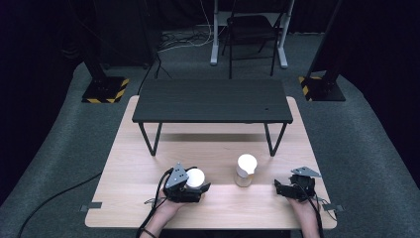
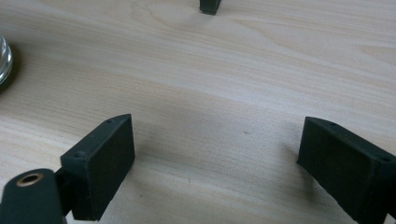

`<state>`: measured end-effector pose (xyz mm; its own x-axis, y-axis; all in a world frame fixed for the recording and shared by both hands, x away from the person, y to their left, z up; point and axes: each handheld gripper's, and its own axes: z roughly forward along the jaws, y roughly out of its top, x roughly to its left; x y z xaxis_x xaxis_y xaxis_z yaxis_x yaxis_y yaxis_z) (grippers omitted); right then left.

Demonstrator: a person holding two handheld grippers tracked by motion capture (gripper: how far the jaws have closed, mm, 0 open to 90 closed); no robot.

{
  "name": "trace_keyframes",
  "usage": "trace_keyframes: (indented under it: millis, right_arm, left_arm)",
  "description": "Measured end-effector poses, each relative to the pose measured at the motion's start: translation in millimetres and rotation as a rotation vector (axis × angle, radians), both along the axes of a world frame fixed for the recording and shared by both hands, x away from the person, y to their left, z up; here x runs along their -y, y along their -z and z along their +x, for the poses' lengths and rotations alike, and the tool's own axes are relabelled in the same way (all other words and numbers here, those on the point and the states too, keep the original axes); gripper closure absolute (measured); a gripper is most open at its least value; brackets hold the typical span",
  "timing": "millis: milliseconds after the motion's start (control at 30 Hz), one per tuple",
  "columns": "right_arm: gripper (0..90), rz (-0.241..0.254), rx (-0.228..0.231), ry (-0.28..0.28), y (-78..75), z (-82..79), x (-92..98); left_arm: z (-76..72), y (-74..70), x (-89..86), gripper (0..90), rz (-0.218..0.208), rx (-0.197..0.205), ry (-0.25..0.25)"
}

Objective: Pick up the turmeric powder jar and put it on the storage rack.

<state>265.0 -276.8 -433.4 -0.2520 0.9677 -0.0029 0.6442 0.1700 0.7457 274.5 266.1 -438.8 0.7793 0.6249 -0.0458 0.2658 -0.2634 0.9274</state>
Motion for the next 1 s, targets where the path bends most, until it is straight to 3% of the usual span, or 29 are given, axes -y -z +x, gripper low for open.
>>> trace_keyframes:
  millis: [167, 600, 1000]
  right_arm:
    - [9.7, 0.000, 0.000, 0.000, 0.0, 0.0, 0.0]
    - [9.7, 0.000, 0.000, 0.000, 0.0, 0.2, 0.0]
    - [9.7, 0.000, 0.000, -0.001, 0.0, 0.3, 0.1]
  left_arm:
    - [-6.6, 2.6, 1.8, 27.2, -0.004, 0.035, -0.022]
    - [-10.1, 1.5, 10.8, 27.3, -0.018, 0.032, -0.066]
    - [-14.5, -20.0, 6.4, 27.4, -0.054, 0.046, -0.111]
